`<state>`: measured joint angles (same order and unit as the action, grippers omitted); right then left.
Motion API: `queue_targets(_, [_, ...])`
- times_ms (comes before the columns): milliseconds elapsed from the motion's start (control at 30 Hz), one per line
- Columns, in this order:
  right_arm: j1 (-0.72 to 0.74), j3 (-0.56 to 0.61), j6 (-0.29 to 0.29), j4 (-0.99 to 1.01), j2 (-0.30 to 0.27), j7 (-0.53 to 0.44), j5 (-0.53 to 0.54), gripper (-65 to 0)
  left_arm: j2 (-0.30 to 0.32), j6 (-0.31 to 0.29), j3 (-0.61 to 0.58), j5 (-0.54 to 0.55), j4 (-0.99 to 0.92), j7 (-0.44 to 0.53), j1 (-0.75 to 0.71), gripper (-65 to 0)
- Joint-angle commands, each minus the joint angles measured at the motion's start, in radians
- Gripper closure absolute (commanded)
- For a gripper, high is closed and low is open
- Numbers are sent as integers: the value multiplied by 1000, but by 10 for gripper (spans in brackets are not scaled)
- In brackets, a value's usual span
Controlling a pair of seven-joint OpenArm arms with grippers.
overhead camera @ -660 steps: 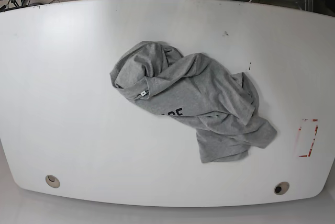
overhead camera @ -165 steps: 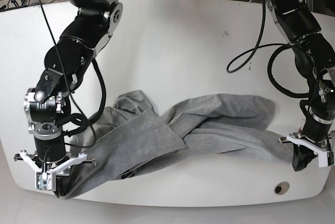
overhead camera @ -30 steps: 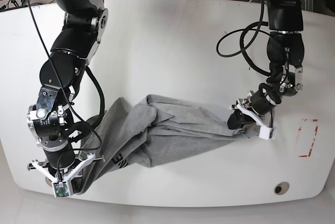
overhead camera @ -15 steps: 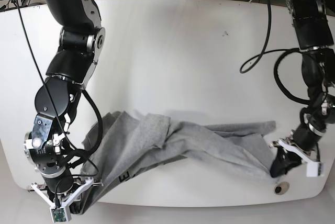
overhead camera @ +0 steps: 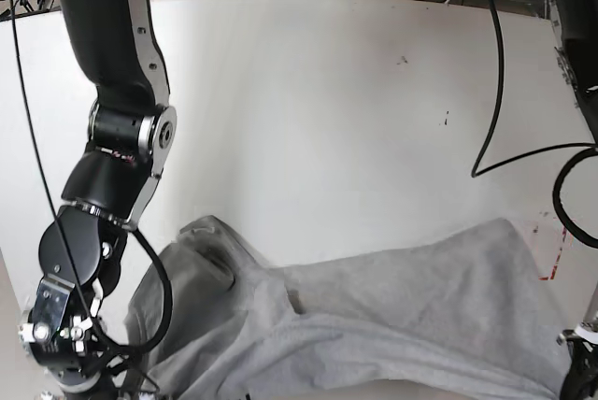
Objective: Fold the T-shirt properly
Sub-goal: 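Lift the shirt with both grippers and shake it out flat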
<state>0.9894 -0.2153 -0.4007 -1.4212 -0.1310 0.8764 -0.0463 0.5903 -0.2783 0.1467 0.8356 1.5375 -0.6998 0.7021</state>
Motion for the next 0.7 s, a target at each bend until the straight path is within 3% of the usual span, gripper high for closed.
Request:
queue_targets(0, [115,3,6,27,-6,-35,10,-6,40,3,31,11,2,33,86,0])
queue_targets(333, [334,3,-4,95,-15,-33,12,-6,121,3,101,11,-150,33,351,0])
queue_targets(533, [339,1,-54,36,-29,28,10,-6,122,1,101,11,-171,25,383,0])
queue_targets(667, [267,-3,-73,-28,-29,74,10,-6,116,0,104,14,-167,-41,347,0])
